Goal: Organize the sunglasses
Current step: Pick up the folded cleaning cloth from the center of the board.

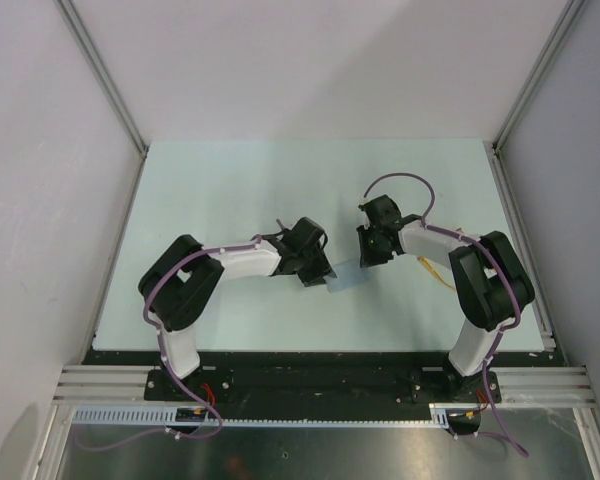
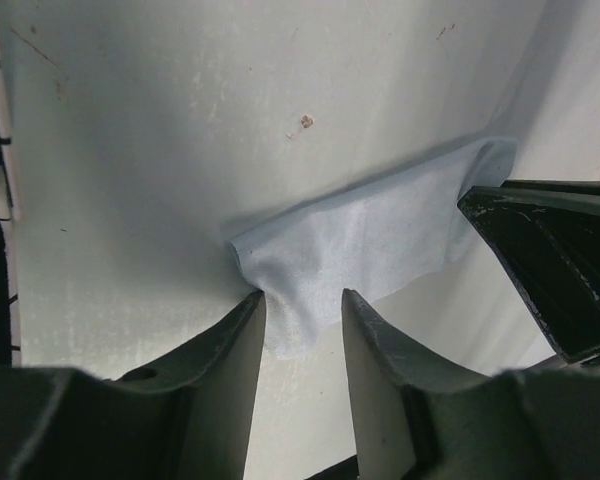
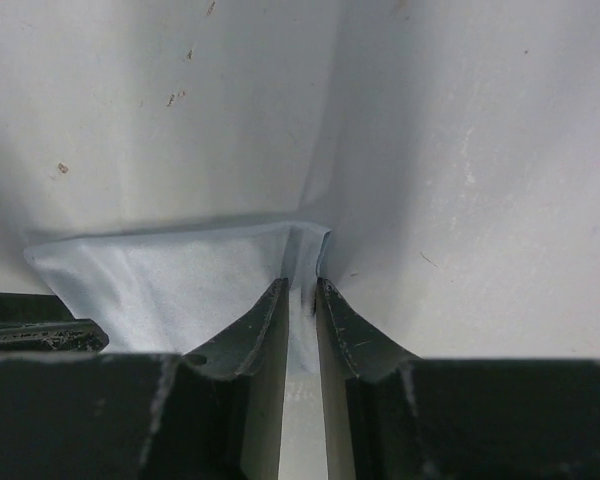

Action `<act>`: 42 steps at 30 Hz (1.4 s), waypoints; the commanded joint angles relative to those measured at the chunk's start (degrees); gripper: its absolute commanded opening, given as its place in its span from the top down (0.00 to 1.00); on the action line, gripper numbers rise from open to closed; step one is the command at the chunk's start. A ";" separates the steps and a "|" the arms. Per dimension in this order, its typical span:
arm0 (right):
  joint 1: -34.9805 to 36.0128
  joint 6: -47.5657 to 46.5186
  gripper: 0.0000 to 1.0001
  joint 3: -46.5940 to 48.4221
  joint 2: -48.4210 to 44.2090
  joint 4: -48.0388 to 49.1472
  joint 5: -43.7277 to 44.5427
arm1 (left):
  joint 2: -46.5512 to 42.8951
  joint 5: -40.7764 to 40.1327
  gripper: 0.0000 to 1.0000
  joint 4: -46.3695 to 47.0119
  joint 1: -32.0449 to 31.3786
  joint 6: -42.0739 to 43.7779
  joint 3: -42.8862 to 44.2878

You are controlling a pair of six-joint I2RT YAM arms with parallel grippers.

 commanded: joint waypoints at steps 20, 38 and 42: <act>0.46 0.49 0.96 0.02 1.62 -1.84 -1.53 | 5.45 -2.21 0.84 -6.12 0.30 2.15 -2.00; 0.72 3.56 1.00 0.73 -4.78 -2.81 -3.20 | -0.87 -3.09 1.00 -7.70 0.65 11.27 2.04; 1.34 4.61 1.00 1.78 -6.81 -2.98 -3.46 | -4.48 -5.72 1.00 -9.19 0.65 14.35 3.10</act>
